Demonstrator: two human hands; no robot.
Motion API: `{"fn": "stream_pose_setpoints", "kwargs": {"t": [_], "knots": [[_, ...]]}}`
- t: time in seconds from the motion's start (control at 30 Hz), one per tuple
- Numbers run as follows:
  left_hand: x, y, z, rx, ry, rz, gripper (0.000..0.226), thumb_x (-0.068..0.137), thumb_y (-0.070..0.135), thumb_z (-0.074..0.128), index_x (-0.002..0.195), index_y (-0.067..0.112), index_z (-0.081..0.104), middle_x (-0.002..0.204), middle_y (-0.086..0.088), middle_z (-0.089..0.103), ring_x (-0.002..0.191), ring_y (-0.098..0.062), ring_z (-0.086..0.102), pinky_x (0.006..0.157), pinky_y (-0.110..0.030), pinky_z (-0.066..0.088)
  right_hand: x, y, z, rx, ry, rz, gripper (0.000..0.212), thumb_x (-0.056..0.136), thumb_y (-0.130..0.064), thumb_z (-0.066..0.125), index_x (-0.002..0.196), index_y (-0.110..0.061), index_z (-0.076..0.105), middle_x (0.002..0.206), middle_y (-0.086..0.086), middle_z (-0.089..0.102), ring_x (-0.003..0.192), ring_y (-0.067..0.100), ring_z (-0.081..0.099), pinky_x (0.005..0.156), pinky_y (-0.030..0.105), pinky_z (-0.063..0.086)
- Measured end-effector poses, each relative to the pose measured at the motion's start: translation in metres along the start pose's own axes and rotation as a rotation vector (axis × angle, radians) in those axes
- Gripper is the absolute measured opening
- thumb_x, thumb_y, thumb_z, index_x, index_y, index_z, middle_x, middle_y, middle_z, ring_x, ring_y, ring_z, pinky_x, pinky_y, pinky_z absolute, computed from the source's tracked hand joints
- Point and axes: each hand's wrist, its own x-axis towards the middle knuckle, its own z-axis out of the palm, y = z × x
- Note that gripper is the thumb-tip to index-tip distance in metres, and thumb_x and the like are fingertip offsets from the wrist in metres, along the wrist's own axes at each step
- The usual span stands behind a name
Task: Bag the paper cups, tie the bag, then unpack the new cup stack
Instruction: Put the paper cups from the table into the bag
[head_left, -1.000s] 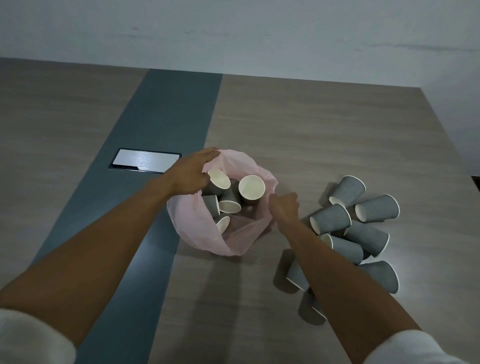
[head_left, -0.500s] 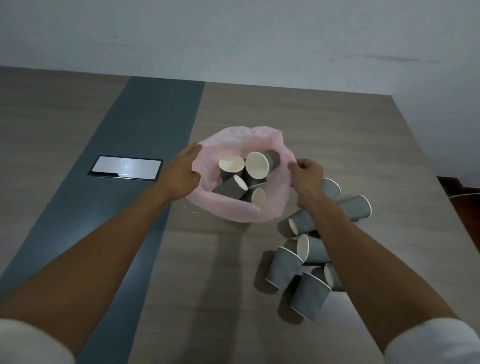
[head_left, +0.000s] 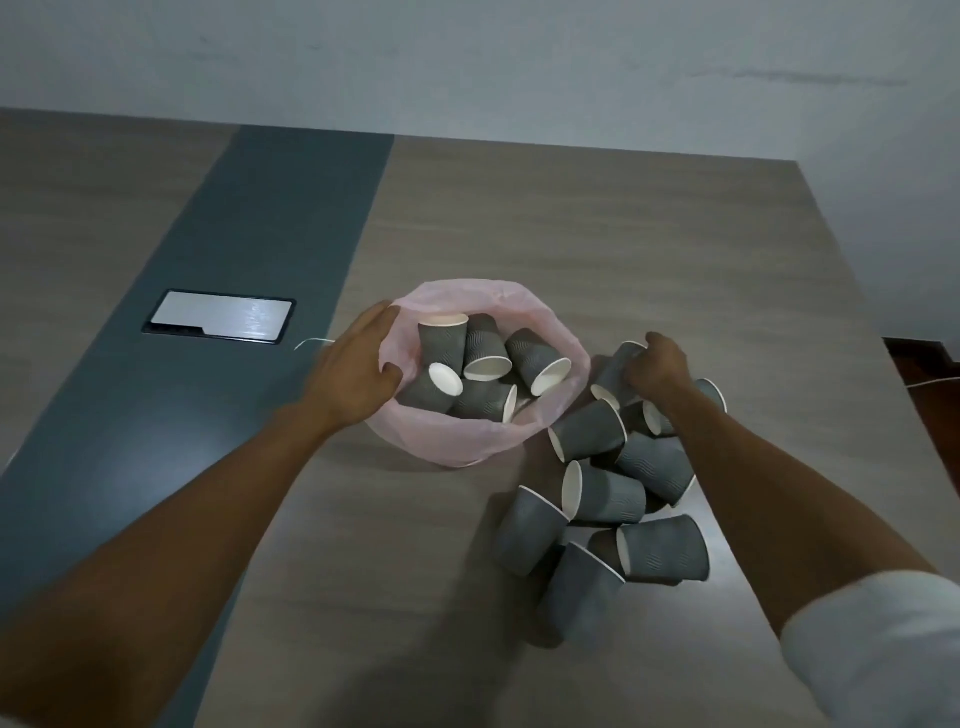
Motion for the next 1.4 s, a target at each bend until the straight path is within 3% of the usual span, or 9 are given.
{"fn": "stream_pose_setpoints", "kwargs": {"t": [0.13, 0.27, 0.5, 0.6, 0.67, 0.9, 1.0, 1.2, 1.4], "knots": [[-0.003, 0.0, 0.004, -0.016, 0.053, 0.014, 0.076, 0.082, 0.0, 0.057, 0.153, 0.017, 0.038, 0.163, 0.003, 0.034, 0.134, -0.029, 0.05, 0.105, -0.03, 0.036, 0.003, -0.001, 0.002, 0.077, 0.081, 0.005, 0.027, 0.092, -0.013, 0.054, 0.112, -0.001, 0.069, 0.119, 0.025, 0.068, 0.112, 0.042, 0.063, 0.093, 0.044, 0.052], [-0.001, -0.001, 0.005, -0.042, 0.042, -0.028, 0.08, 0.081, -0.004, 0.053, 0.156, 0.017, 0.035, 0.164, 0.002, 0.032, 0.14, -0.03, 0.045, 0.11, -0.033, 0.036, -0.025, -0.04, -0.012, 0.458, 0.421, -0.08, 0.023, 0.092, -0.023, 0.052, 0.103, -0.01, 0.065, 0.097, 0.008, 0.067, 0.089, 0.027, 0.062, 0.079, 0.037, 0.05], [0.004, 0.012, 0.001, -0.03, -0.015, -0.083, 0.086, 0.085, 0.002, 0.057, 0.16, 0.025, 0.022, 0.167, 0.009, 0.022, 0.144, -0.028, 0.04, 0.111, -0.041, 0.04, -0.08, -0.101, 0.044, 0.458, -0.118, -0.342, 0.022, 0.091, -0.019, 0.054, 0.083, -0.002, 0.065, 0.072, 0.002, 0.061, 0.066, 0.016, 0.053, 0.061, 0.03, 0.044], [0.003, 0.014, 0.001, 0.006, -0.06, -0.051, 0.089, 0.083, 0.006, 0.058, 0.159, 0.029, 0.017, 0.167, 0.015, 0.017, 0.139, -0.03, 0.045, 0.107, -0.046, 0.046, -0.09, -0.105, 0.051, 0.422, -0.254, -0.367, 0.019, 0.091, -0.015, 0.055, 0.103, -0.012, 0.069, 0.093, 0.001, 0.069, 0.08, 0.022, 0.066, 0.074, 0.036, 0.055], [0.002, 0.015, 0.003, -0.003, -0.072, -0.019, 0.089, 0.08, 0.01, 0.057, 0.157, 0.031, 0.019, 0.166, 0.016, 0.018, 0.135, -0.031, 0.049, 0.103, -0.048, 0.048, -0.088, -0.101, 0.047, 0.393, -0.214, -0.346, 0.037, 0.088, -0.02, 0.057, 0.124, -0.015, 0.064, 0.114, 0.005, 0.067, 0.094, 0.027, 0.07, 0.084, 0.043, 0.059], [-0.007, 0.023, 0.005, -0.072, -0.015, 0.027, 0.076, 0.072, 0.026, 0.051, 0.145, 0.029, 0.03, 0.153, 0.01, 0.034, 0.115, -0.035, 0.057, 0.091, -0.054, 0.053, -0.084, -0.042, 0.012, -0.203, -0.146, -0.078, 0.033, 0.092, -0.02, 0.058, 0.121, -0.003, 0.059, 0.124, 0.021, 0.062, 0.11, 0.039, 0.063, 0.086, 0.039, 0.05], [-0.007, 0.017, 0.005, -0.066, -0.039, -0.012, 0.08, 0.073, 0.031, 0.05, 0.149, 0.032, 0.026, 0.16, 0.007, 0.03, 0.124, -0.036, 0.055, 0.096, -0.054, 0.052, -0.083, -0.025, 0.014, -0.166, -0.233, 0.01, 0.021, 0.094, -0.013, 0.06, 0.11, 0.0, 0.061, 0.118, 0.023, 0.067, 0.099, 0.038, 0.067, 0.069, 0.035, 0.049], [-0.006, 0.002, 0.0, 0.006, -0.096, -0.033, 0.091, 0.078, 0.013, 0.063, 0.155, 0.033, 0.019, 0.165, 0.009, 0.021, 0.132, -0.037, 0.051, 0.098, -0.056, 0.052, -0.082, -0.045, -0.012, -0.06, 0.009, 0.011, 0.028, 0.081, -0.028, 0.063, 0.097, -0.006, 0.065, 0.102, 0.016, 0.069, 0.094, 0.035, 0.068, 0.079, 0.038, 0.053], [-0.008, 0.0, -0.009, -0.035, -0.128, -0.01, 0.096, 0.085, 0.01, 0.067, 0.162, 0.027, 0.011, 0.17, 0.01, 0.009, 0.148, -0.031, 0.033, 0.101, -0.05, 0.052, -0.105, -0.127, -0.024, 0.397, 0.089, -0.3, 0.026, 0.084, -0.033, 0.057, 0.073, -0.012, 0.064, 0.067, 0.002, 0.06, 0.069, 0.027, 0.062, 0.065, 0.037, 0.053]]}}
